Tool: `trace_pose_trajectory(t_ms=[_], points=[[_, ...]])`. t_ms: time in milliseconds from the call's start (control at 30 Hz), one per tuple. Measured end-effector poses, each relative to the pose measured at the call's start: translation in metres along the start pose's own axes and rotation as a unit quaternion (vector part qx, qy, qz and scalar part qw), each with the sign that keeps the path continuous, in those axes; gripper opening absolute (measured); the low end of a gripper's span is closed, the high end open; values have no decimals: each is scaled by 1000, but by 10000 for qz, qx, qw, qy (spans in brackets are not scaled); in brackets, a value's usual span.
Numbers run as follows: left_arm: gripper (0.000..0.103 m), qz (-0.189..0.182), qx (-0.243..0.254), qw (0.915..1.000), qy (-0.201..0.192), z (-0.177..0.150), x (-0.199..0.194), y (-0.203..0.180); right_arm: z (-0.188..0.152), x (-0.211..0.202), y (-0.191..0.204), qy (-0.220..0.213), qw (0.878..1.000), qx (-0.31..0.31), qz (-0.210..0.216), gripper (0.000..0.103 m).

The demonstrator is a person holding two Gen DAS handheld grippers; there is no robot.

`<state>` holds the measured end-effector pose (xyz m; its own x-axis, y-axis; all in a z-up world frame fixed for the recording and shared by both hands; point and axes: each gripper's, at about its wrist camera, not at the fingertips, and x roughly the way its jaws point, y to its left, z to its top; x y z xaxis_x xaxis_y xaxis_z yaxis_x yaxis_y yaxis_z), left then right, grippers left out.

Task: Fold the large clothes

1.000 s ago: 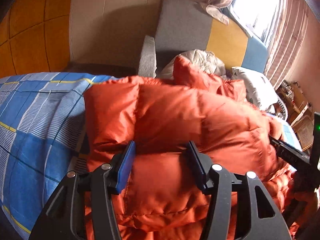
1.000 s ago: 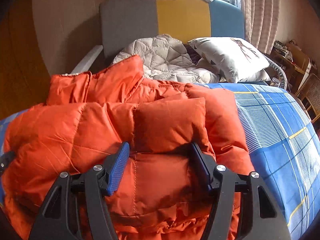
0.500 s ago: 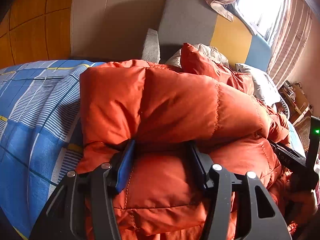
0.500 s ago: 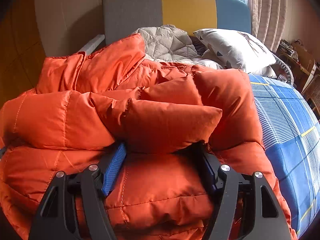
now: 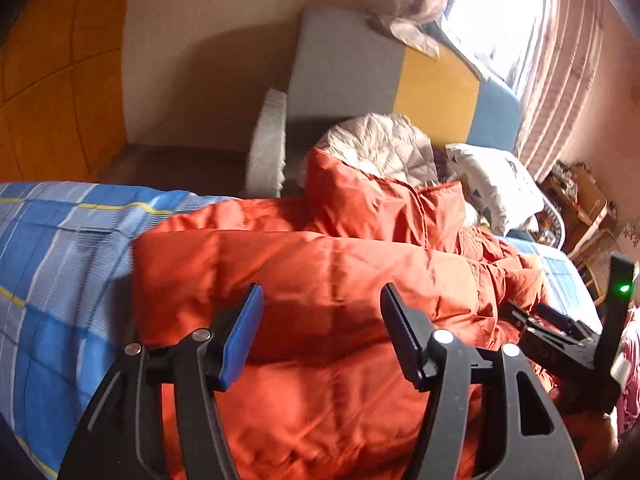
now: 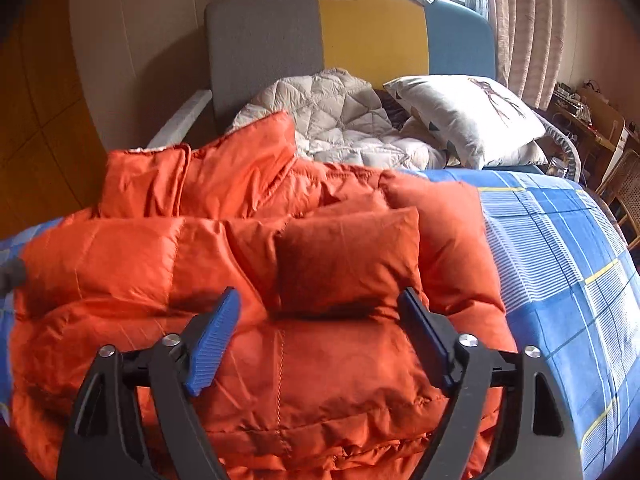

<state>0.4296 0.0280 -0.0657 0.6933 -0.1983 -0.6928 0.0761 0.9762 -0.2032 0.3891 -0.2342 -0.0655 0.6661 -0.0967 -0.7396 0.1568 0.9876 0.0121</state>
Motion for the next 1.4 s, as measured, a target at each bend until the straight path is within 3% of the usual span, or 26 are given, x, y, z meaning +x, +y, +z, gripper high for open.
trace_pose_trajectory(t_ms=[167, 533, 567, 633, 800, 1067, 1300, 1367, 1400], points=[[63, 171, 141, 9994, 270, -4, 31, -10, 5, 15, -4, 157, 9998, -4, -114, 84], [65, 175, 139, 9993, 288, -19, 44, -5, -4, 39, 1, 399, 9988, -253, -156, 86], [74, 146, 85, 9994, 297, -20, 36, -3, -2, 34, 0, 463, 9986, -242, -124, 86], [79, 134, 40, 9996, 227, -24, 17, 1, -1, 22, -6, 510, 9985, -185, -5, 86], [78, -59, -75, 9999, 133, -51, -43, 26, -18, -32, -38, 526, 9981, -200, 263, 90], [75, -114, -275, 9992, 253, -133, -123, 82, -83, -97, -122, 1042, 9941, -108, 286, 90], [68, -127, -765, 9959, 459, -197, -164, 124, -150, -136, -165, 1390, 9898, 48, 307, 90], [56, -195, -912, 9942, 537, -213, -172, 129, -166, -145, -169, 1516, 9877, 26, 375, 89], [55, -233, -938, 9935, 601, -223, -177, 131, -174, -149, -171, 1556, 9870, 15, 412, 87]])
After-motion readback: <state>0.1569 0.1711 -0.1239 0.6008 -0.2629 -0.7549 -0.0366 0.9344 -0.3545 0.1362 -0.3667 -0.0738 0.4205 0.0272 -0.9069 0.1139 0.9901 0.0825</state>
